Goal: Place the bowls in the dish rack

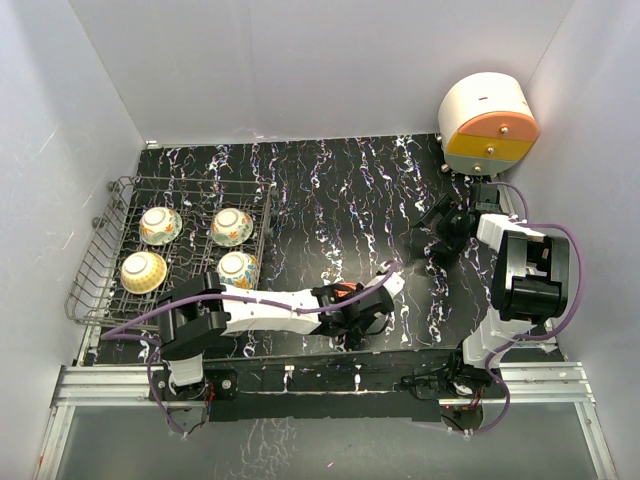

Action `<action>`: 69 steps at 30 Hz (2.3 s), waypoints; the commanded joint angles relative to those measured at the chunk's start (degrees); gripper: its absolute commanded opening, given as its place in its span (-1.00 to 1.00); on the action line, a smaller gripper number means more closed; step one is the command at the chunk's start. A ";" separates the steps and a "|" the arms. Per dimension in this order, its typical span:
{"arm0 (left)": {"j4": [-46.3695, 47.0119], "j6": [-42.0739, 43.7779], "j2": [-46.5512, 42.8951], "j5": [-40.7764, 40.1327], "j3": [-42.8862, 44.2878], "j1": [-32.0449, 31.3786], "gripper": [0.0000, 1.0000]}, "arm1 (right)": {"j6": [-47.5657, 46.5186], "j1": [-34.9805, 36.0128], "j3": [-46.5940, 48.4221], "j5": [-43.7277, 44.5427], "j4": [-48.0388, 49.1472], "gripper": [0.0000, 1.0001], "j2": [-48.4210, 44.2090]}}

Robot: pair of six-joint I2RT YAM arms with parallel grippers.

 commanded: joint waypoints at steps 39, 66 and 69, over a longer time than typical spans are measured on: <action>19.64 -38.18 -59.96 32.60 -33.15 77.84 -1.00 | 1.99 -1.07 -1.55 -5.21 3.76 0.82 0.55; 34.68 -55.88 -67.44 30.07 -54.27 92.80 -1.00 | 3.20 -0.44 -3.76 -8.39 7.37 0.82 0.89; 39.08 -58.34 -66.62 29.99 -57.40 93.92 -1.00 | 2.98 -0.44 -3.73 -8.43 7.28 0.82 1.04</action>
